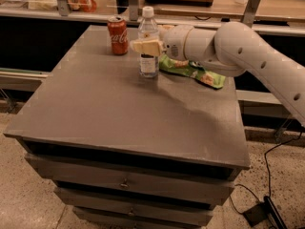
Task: Knock blue plastic bottle over
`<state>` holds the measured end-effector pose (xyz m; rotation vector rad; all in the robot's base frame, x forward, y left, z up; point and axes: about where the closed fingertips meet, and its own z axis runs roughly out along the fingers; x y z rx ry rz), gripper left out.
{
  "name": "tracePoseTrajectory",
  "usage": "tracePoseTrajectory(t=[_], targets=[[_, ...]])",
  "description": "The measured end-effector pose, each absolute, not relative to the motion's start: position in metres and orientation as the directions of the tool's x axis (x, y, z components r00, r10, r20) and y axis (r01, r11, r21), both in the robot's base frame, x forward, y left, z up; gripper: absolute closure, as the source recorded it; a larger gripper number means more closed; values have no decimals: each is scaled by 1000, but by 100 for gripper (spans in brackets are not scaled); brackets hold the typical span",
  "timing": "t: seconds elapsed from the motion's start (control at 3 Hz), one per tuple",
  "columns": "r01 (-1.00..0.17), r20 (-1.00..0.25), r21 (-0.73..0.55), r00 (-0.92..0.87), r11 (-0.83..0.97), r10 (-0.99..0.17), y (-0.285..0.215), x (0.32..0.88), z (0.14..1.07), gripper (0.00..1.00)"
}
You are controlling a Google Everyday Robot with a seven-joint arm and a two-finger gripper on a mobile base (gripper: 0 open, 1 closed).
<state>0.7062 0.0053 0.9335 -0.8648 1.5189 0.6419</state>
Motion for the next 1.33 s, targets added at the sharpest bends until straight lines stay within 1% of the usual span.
tracePoseTrajectory(t=[0.33,0.67,1.0,1.33], targets=[[-810,-984,-107,2,576,-180,-3,703,942,69],[-809,-970,-145,2,569,-244,-18,689,969,93],[-826,-926,-288,111,484,-362,-26,662,998,100],[-813,-849,-461,288,356,-442,-33,640,1014,100]])
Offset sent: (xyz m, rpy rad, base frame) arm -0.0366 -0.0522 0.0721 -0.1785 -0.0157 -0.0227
